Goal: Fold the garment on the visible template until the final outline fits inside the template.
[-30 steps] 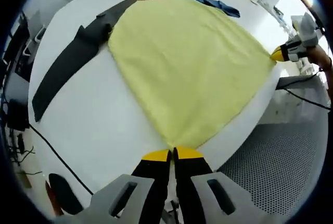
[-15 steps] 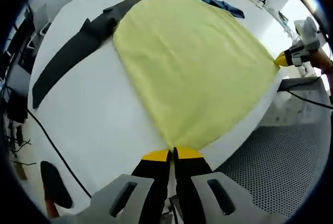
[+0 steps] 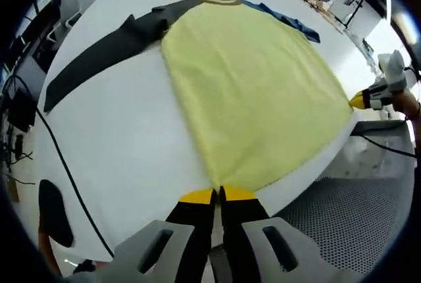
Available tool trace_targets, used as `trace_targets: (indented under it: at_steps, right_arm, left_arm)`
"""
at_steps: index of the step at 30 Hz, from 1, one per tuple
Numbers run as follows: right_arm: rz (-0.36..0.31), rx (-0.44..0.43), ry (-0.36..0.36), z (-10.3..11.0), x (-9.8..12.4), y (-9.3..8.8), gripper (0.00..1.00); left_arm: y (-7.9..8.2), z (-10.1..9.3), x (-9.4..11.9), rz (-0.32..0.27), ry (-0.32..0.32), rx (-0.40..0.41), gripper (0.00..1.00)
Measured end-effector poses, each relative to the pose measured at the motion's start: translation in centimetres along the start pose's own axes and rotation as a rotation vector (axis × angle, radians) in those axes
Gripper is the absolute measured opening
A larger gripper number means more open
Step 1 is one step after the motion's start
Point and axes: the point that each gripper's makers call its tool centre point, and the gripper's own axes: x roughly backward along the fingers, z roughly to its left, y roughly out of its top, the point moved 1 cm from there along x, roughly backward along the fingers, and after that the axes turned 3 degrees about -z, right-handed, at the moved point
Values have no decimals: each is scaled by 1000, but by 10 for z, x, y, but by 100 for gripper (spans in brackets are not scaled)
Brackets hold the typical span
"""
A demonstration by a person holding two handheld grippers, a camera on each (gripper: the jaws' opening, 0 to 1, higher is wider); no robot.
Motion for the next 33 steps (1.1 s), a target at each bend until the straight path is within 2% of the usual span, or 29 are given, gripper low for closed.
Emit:
trace_targets:
  at_steps: [3, 4, 5, 6, 7, 8, 9, 12, 16, 19, 20, 22, 23, 25, 26, 30, 33]
  right_arm:
    - [-5, 0, 7, 0, 1, 1, 0]
    - [-13, -2, 8, 0, 2, 2, 0]
    - [-21, 0, 9, 0, 3, 3, 0]
    - [-57, 1, 7, -1, 6, 9, 3]
    - [-85, -4, 13, -1, 10, 14, 5]
    - [-97, -18, 19, -1, 12, 16, 8]
    - [-110, -18, 27, -1, 15, 20, 11]
    - [-169, -13, 11, -7, 24, 33, 16]
    - [-246, -26, -4, -14, 34, 49, 30]
    - [-328, -75, 52, -9, 45, 64, 39]
    - [-360, -72, 69, -8, 49, 70, 41]
    - [-381, -74, 91, -5, 53, 74, 46]
    - [-389, -69, 97, -5, 56, 76, 48]
    - [-413, -49, 108, -2, 60, 82, 57]
    - [-425, -44, 106, -2, 62, 85, 61]
    - [-460, -9, 116, 3, 67, 95, 75]
    - [-471, 6, 134, 7, 68, 101, 80]
  left_arm:
    - [0, 0, 0, -13, 8, -21, 8]
    - [1, 0, 0, -25, 7, 0, 8]
    - [2, -3, -1, -37, -2, 54, 8]
    - [5, -8, -1, -63, -42, 80, 12]
    - [9, -7, 1, -95, -50, 55, 17]
    - [15, -7, 4, -135, -44, 28, 24]
    - [16, -8, 7, -141, -45, 11, 27]
    - [29, -11, 16, -208, -58, 15, 33]
    - [49, -8, 25, -308, -29, -3, 48]
    - [69, -13, 36, -405, -54, 23, 56]
    - [73, -14, 40, -408, -58, 19, 57]
    - [80, -15, 45, -430, -52, 11, 61]
    - [88, -13, 49, -459, -30, 4, 66]
    - [96, -12, 53, -471, -14, -10, 77]
    - [102, -12, 55, -493, -6, -20, 79]
    - [114, -14, 60, -521, -10, -31, 81]
    - [119, -16, 62, -537, -10, -41, 86]
